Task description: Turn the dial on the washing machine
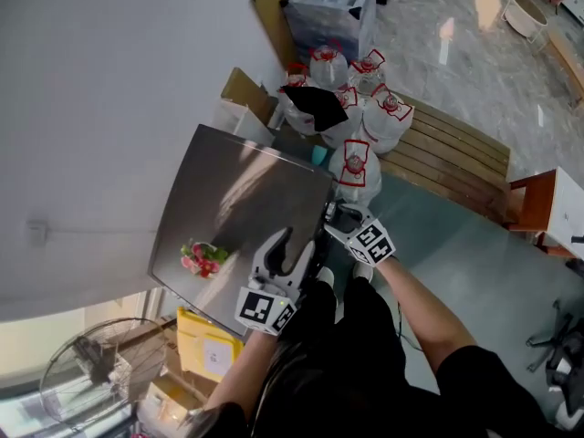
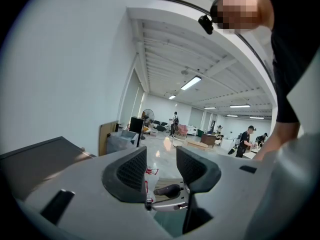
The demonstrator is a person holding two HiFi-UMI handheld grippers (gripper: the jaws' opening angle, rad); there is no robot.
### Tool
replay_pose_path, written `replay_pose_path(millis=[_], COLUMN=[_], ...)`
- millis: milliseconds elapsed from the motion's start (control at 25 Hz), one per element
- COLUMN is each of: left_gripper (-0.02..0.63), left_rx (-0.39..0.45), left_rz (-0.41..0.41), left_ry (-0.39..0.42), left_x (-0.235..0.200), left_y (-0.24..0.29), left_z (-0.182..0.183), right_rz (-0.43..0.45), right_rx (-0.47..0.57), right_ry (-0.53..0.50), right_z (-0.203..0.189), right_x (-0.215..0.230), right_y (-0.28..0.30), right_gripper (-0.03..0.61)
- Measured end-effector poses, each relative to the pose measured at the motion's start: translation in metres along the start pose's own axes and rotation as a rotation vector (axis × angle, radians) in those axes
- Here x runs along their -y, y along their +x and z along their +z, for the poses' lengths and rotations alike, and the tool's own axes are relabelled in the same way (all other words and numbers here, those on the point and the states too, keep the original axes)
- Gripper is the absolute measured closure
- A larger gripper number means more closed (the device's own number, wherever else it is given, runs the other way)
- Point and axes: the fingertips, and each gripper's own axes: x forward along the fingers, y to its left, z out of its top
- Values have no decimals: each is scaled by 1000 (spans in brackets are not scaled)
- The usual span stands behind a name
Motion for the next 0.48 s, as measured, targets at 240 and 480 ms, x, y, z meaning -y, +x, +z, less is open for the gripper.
replay_pose_path(millis=[240, 480], left_gripper=[451, 453], left_rx=[-8, 1], left_rz=[1, 6], left_ry=[4, 2], left_x=[-5, -7], left_y=[1, 2], left_z=[-1, -1], right_rz=[29, 10], right_rx=[-82, -112], right_ry=[-180, -265], right_z=[-10, -17], right_x=[-4, 6], right_y=[13, 18], right_gripper=[347, 347])
